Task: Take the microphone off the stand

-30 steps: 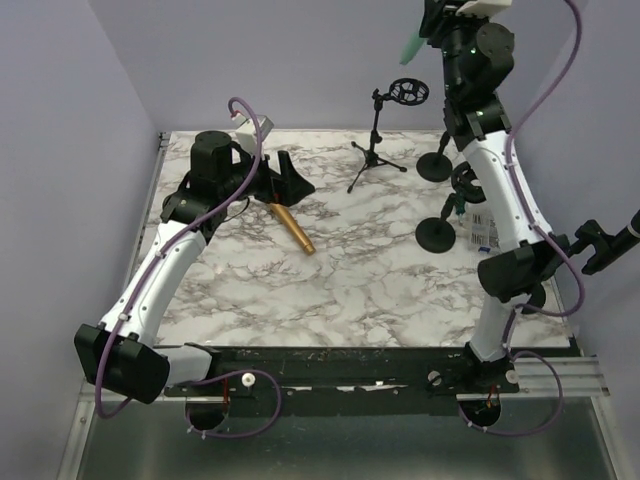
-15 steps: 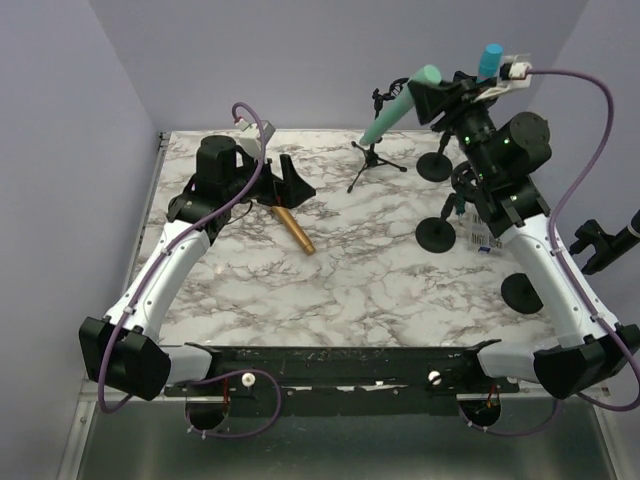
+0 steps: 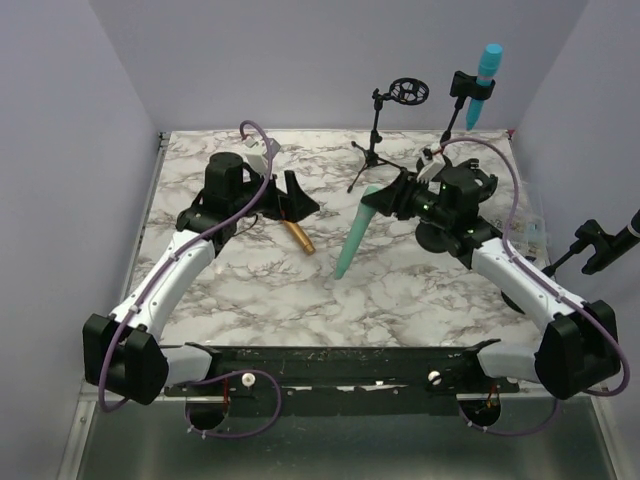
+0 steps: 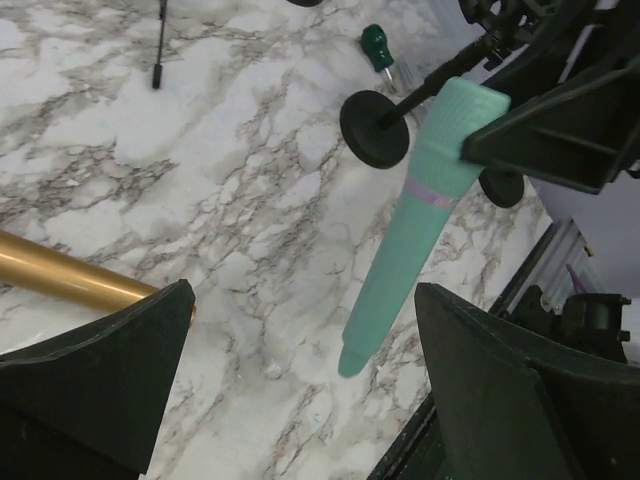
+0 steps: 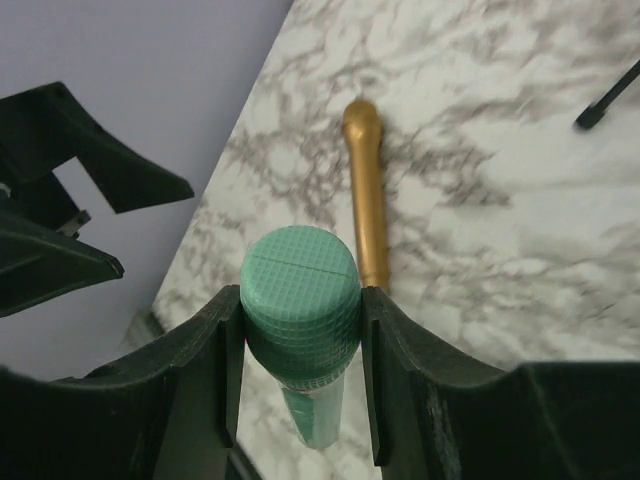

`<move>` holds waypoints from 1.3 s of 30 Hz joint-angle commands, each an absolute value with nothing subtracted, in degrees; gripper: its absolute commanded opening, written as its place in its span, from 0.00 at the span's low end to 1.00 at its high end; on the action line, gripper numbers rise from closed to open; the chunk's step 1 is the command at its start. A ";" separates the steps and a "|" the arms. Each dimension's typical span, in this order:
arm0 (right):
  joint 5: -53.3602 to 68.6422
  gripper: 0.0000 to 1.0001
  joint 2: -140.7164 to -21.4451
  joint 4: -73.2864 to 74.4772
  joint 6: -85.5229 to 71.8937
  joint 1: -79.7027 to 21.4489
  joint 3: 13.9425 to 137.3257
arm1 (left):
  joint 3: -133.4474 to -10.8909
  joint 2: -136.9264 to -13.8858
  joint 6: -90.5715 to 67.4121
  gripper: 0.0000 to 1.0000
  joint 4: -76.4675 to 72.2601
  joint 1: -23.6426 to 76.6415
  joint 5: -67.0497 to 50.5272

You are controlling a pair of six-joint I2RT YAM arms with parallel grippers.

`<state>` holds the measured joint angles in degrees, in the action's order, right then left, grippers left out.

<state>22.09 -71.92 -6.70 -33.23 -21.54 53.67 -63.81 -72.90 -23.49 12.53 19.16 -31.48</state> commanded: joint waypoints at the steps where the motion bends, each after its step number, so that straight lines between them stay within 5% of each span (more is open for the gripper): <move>1: 39.54 0.01 -74.47 -21.61 -48.63 -21.80 45.41 | -56.39 -68.13 -26.01 0.93 3.80 21.96 -39.33; 5: 43.92 0.01 -75.86 -30.30 -55.11 -22.02 40.75 | -54.75 -68.25 -26.12 0.87 3.79 26.41 -40.12; 23: 41.90 0.01 -75.92 -27.42 -53.48 -22.06 40.43 | -57.62 -80.36 -27.77 0.47 8.17 37.16 -34.67; 29: 41.84 0.01 -76.20 -27.17 -53.32 -22.05 40.28 | -59.09 -82.47 -28.14 0.21 9.58 37.29 -31.98; 32: 41.59 0.02 -76.48 -26.82 -52.96 -22.06 40.17 | -59.91 -83.17 -27.54 0.00 10.63 37.34 -32.00; 33: 41.44 0.11 -76.68 -26.52 -52.83 -22.06 40.23 | -60.09 -83.15 -27.43 0.00 10.91 37.33 -31.73; 37: 38.29 0.78 -76.61 -21.61 -50.21 -22.06 41.16 | -61.30 -82.46 -26.67 0.00 13.98 36.80 -27.30; 39: 33.26 0.99 -75.72 -16.02 -47.31 -22.05 42.49 | -61.35 -81.80 -27.67 0.00 15.29 35.66 -25.30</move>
